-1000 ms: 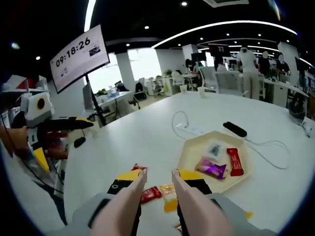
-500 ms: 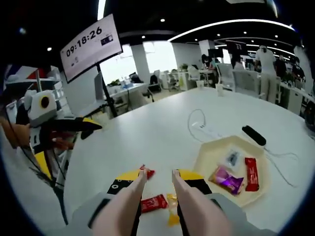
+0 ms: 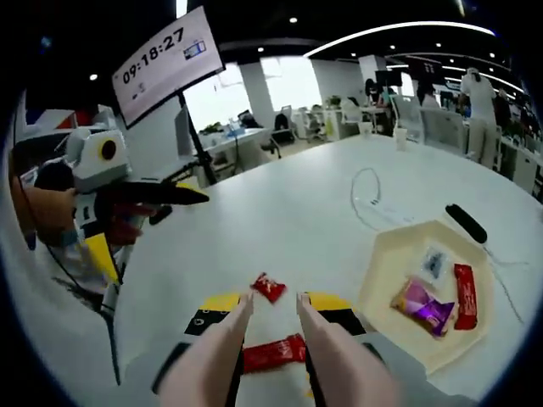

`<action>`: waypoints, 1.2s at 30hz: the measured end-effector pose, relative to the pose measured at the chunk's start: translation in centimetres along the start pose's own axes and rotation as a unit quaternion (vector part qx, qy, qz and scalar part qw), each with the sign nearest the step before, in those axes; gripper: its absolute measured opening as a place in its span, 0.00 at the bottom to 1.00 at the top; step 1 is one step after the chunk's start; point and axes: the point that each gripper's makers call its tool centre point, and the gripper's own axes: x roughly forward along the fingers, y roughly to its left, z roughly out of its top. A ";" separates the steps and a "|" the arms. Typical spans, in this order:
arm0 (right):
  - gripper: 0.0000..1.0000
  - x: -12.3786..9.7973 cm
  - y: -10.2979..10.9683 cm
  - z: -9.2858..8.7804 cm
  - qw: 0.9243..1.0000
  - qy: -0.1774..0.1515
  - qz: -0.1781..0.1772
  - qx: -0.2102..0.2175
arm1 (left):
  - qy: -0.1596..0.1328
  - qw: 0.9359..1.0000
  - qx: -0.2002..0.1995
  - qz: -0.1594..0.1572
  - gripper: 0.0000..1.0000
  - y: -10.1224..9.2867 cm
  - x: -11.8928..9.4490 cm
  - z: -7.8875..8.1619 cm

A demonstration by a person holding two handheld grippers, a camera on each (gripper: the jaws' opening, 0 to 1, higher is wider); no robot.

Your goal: Place the target food into the container with the food tongs after gripping and lifting it, then release it inside without dropping or visibly crushing the food.

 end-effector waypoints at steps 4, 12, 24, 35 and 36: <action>0.27 0.9 0.6 0.1 1.000 0.001 0.007 -0.014 | -0.003 1.000 -0.011 0.000 0.99 0.5 0.3 0.3; 0.27 2.7 1.0 0.4 1.000 -0.006 0.019 -0.012 | 0.001 1.000 -0.020 0.004 0.99 0.7 -0.2 0.2; 0.27 3.9 1.4 0.2 0.999 0.003 0.027 -0.031 | 0.006 1.000 -0.009 -0.009 0.99 0.5 -0.8 -0.2; 0.27 5.3 1.1 -0.6 0.998 0.025 0.036 -0.046 | 0.002 1.000 -0.014 -0.009 0.99 1.0 -1.2 -0.5; 0.27 5.4 1.1 -0.6 0.998 0.025 0.037 -0.048 | 0.001 1.000 -0.014 -0.008 0.99 1.1 -1.2 -0.5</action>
